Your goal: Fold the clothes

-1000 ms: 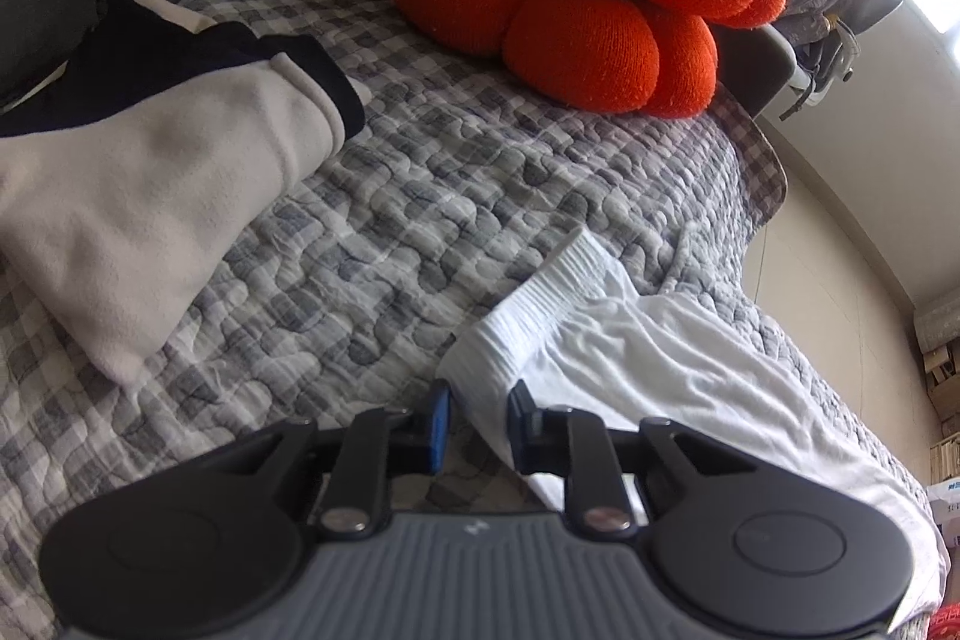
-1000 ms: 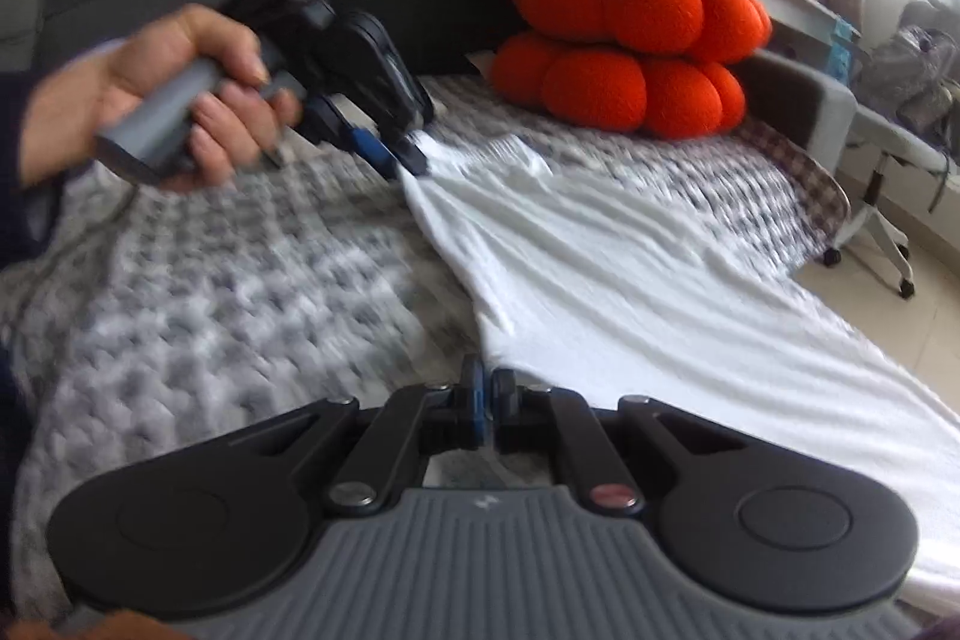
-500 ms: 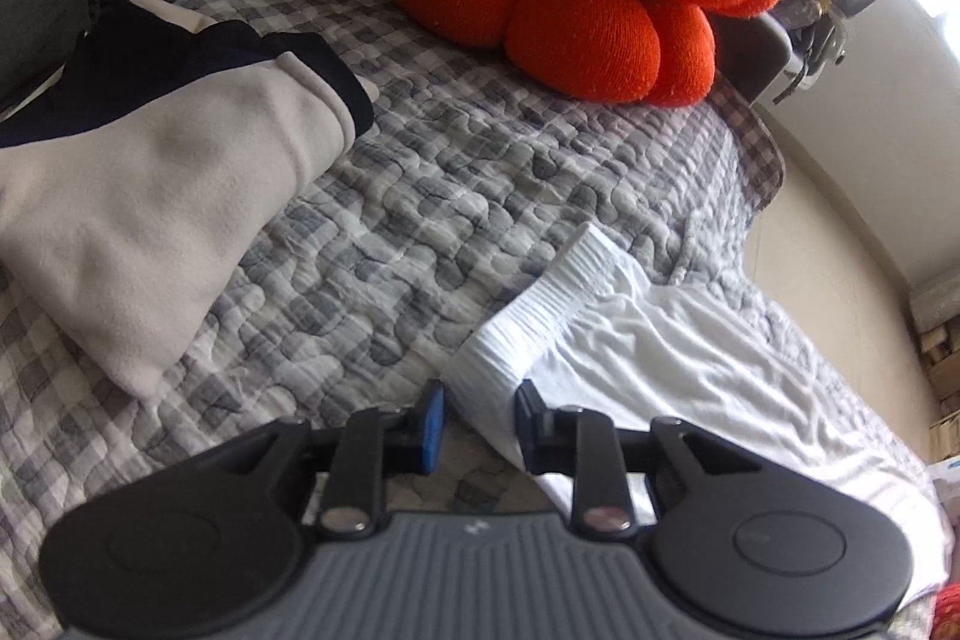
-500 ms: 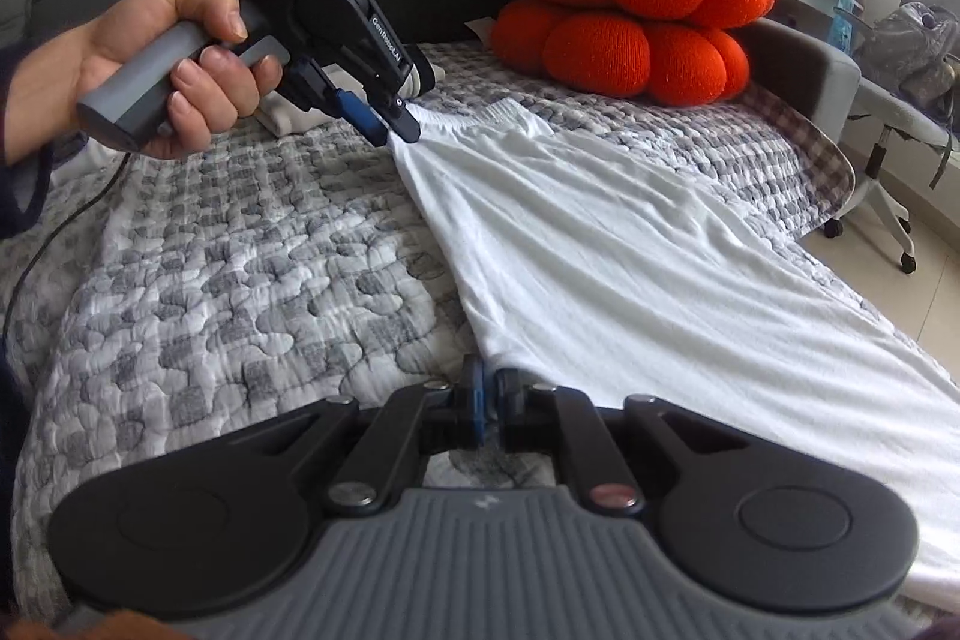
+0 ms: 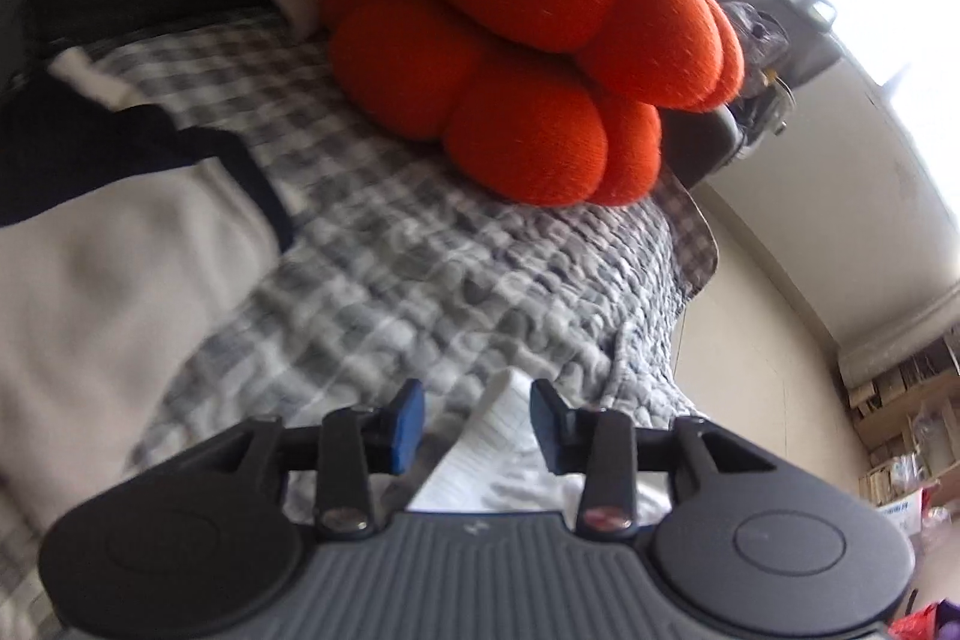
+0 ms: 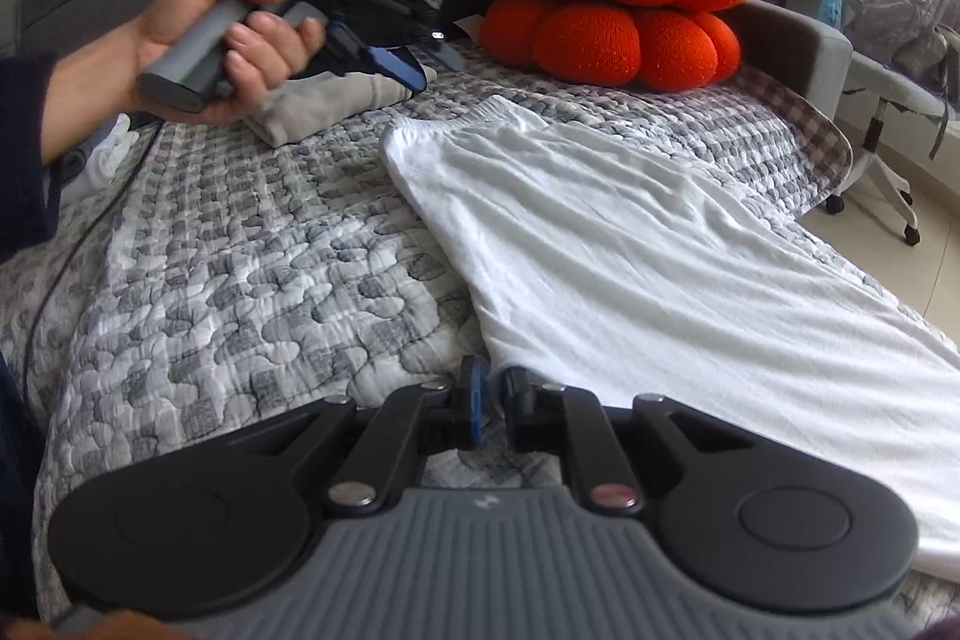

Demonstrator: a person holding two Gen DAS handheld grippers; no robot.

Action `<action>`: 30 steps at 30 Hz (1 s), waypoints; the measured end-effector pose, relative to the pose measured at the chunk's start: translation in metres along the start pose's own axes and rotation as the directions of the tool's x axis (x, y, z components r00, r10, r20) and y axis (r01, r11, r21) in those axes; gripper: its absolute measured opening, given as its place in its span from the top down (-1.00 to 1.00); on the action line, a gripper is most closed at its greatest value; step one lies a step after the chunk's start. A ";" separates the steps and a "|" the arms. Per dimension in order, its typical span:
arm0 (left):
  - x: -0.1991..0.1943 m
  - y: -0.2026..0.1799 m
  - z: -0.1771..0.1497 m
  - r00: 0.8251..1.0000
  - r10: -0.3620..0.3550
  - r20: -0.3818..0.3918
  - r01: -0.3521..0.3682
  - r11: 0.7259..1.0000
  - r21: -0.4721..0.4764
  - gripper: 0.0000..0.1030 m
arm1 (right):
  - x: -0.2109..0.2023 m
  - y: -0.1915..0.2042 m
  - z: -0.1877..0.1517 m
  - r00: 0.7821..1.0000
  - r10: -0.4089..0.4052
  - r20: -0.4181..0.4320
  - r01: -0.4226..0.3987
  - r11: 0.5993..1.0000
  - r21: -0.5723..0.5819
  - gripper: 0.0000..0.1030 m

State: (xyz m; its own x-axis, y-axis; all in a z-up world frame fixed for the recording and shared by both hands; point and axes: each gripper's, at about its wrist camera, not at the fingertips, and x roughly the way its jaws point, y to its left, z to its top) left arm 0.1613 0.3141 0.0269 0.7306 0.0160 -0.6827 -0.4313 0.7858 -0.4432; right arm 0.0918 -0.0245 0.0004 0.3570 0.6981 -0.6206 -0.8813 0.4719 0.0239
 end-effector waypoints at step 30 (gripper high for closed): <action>0.036 -0.012 0.001 0.982 0.079 0.174 -0.082 0.997 0.012 1.00 | -0.002 -0.006 -0.005 0.997 -0.050 0.056 0.048 0.998 0.040 0.73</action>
State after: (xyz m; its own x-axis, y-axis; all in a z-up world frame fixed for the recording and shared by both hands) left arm 0.1936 0.3059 0.0087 0.7753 0.1855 -0.6038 -0.4834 0.7895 -0.3782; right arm 0.0949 -0.0316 -0.0021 0.4174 0.7031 -0.5758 -0.8503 0.5258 0.0257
